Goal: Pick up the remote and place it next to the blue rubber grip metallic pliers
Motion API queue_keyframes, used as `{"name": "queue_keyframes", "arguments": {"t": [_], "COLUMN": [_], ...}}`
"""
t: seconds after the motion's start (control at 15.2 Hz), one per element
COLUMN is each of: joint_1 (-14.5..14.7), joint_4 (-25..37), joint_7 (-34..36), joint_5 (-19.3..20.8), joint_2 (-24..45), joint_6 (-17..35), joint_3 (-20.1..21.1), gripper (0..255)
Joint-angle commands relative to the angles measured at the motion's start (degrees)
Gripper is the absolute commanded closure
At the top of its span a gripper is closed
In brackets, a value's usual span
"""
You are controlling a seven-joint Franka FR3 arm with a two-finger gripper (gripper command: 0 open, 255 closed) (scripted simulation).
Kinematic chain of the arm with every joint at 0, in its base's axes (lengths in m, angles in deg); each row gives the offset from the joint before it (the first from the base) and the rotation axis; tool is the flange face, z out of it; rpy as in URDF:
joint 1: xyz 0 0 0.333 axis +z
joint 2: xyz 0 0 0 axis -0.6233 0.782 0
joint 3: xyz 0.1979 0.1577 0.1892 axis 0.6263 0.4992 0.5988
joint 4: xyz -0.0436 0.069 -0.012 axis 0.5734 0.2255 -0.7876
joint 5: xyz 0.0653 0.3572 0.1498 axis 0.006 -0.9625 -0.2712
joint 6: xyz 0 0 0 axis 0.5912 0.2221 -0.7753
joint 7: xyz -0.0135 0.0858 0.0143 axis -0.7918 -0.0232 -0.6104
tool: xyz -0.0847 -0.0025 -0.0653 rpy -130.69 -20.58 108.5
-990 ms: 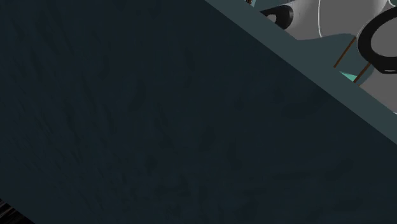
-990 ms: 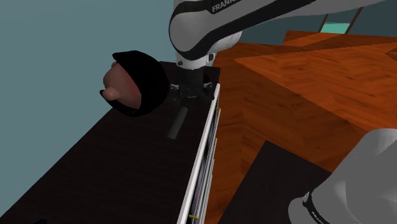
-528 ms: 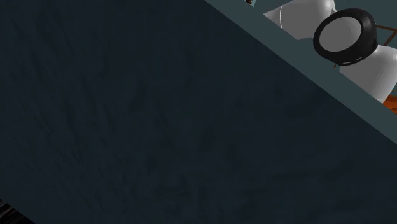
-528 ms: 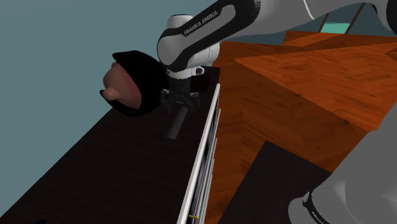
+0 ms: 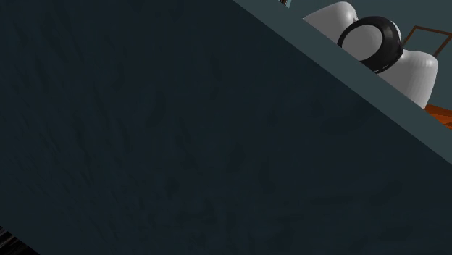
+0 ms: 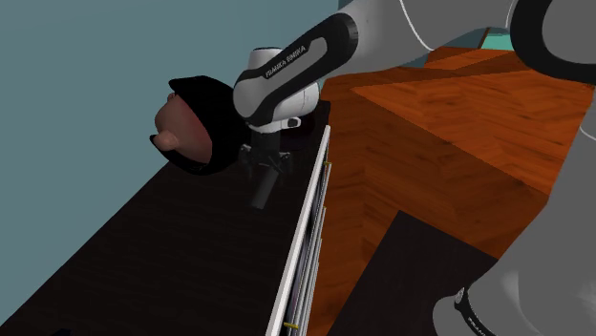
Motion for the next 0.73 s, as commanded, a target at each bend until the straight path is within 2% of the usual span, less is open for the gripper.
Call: {"name": "queue_keyframes", "arguments": {"t": [0.0, 0.53, 0.59, 0.66], "joint_1": [0.1, 0.2, 0.2, 0.2], "joint_4": [-0.5, -0.7, -0.7, -0.7], "joint_7": [-0.1, -0.1, -0.1, -0.1], "joint_5": [-0.1, -0.1, -0.1, -0.1], "joint_2": [0.9, 1.1, 1.1, 1.1], "joint_6": [1.5, 1.9, 1.9, 1.9], "joint_3": [0.1, 0.1, 0.1, 0.1], "gripper": [0, 0, 255, 255]}}
